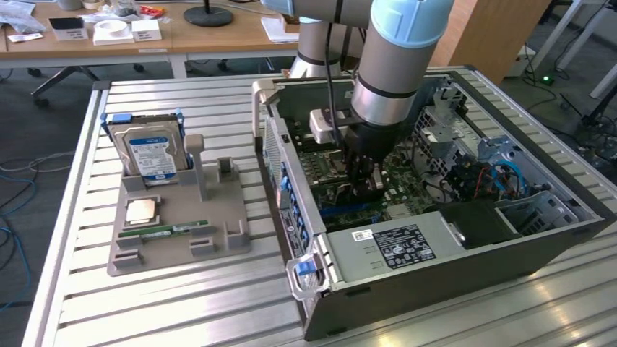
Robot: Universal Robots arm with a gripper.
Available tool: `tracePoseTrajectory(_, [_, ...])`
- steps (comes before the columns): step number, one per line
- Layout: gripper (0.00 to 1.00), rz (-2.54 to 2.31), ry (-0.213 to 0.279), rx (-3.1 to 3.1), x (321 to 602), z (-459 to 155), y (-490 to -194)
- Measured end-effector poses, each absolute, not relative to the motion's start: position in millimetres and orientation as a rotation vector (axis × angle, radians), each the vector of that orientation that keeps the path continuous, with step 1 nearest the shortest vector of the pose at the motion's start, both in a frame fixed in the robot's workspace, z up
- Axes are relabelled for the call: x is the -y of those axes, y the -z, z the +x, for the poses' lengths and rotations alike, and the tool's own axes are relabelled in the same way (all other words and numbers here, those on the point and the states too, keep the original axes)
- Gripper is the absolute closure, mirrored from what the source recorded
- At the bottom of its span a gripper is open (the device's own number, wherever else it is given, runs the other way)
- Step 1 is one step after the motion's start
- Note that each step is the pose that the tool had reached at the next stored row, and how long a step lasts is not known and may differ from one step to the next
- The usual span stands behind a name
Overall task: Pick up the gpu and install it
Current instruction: 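Insert the gpu into the slot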
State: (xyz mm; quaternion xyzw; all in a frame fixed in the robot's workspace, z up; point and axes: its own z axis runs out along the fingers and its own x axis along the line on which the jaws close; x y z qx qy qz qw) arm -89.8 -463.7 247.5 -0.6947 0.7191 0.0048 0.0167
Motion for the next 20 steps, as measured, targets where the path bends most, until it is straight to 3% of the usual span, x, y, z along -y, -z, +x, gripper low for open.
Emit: tracePoseTrajectory(20, [0.74, -2.161, -0.017, -2.232, 463.8, -89.8, -245.7])
